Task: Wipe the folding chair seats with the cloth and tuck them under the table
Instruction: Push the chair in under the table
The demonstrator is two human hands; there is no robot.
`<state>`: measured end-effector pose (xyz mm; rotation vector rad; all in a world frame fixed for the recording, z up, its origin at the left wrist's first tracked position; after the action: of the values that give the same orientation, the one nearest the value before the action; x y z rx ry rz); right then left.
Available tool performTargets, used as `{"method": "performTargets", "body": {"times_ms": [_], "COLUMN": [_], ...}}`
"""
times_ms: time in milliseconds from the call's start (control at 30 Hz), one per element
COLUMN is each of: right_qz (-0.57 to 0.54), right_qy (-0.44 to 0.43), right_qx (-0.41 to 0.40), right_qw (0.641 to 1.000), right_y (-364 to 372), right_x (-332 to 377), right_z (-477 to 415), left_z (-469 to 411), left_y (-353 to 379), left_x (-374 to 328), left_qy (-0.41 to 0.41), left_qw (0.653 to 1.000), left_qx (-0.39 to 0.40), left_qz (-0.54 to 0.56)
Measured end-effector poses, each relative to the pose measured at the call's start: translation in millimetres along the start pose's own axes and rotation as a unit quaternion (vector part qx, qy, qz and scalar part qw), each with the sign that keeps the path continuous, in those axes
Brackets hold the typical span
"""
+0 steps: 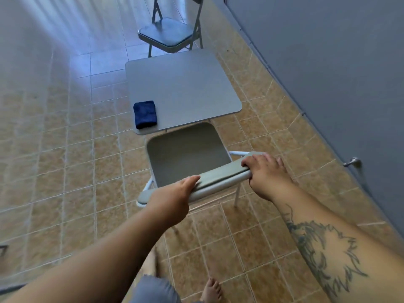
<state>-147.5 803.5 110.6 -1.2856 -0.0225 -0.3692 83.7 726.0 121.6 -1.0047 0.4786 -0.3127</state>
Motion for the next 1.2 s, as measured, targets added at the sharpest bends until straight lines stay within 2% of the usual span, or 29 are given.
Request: {"method": "performTargets", "body": {"times_ms": [133, 300, 567, 767, 1000, 1200], "right_qz": [-0.024, -0.044, -0.101, -0.103, -0.114, -0.121], "right_qy": [0.021, 0.080, 0.117, 0.063, -0.013, -0.066], "right_qx": [0.025, 0.013, -0.019, -0.001, 0.062, 0.067], "right_qw": [0.999, 0.996, 0.988, 0.993, 0.991, 0.988], "right_y": [5.9, -4.9, -12.6, -23.7, -31.4, -38.5], "right_x": [12.7, 7.8, 13.4, 10.5, -1.6, -12.9], "right_z": [-44.3, -84.3, -136.1, -159.6, -173.1, -172.1], "left_z": [-29.4, -66.9, -121.8, -145.4, -149.0, -147.0], "left_y": [-21.2, -38.9, -63.9, -71.7, -74.6, -70.4], "left_x": [41.8, 50.9, 74.9, 79.1, 71.3, 66.8], "left_qy": [0.019, 0.087, 0.112, 0.078, -0.004, -0.049], "left_qw": [1.000, 0.996, 0.993, 0.996, 0.999, 0.999], "left_qx": [-0.003, 0.023, 0.042, 0.052, 0.031, -0.007], "left_qz": [-0.014, 0.004, -0.008, -0.001, -0.011, 0.007]}}
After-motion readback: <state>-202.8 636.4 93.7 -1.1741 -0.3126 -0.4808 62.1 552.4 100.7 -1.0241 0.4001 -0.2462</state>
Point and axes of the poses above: each hand's wrist, its own z-axis away from the middle knuckle, its own y-axis out of the palm, x = y × z, the point moved 6 cm from there along -z, towards the middle knuckle, and after that the axes turned 12 degrees about -y, right-handed, at the moved point
